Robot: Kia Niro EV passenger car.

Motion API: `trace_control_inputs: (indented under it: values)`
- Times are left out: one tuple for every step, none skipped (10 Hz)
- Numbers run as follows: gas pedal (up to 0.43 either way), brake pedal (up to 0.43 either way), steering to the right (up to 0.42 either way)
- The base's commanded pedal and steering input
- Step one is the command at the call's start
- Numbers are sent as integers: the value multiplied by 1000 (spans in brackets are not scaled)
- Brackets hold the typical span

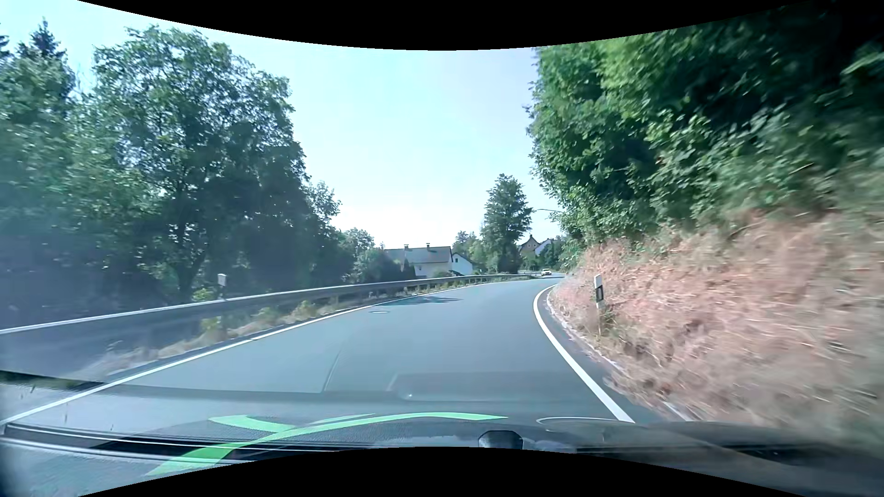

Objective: Follow the waypoints while adhering to traffic rules and regulations

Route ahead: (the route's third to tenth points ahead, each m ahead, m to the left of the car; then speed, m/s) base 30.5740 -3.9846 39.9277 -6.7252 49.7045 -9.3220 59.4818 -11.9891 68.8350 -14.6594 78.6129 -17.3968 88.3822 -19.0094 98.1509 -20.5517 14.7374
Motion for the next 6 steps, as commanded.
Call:
trace_control_inputs:
  values:
    - [87,0,42]
    - [87,0,42]
    - [87,0,42]
    - [87,0,45]
    - [87,0,47]
    - [87,0,47]
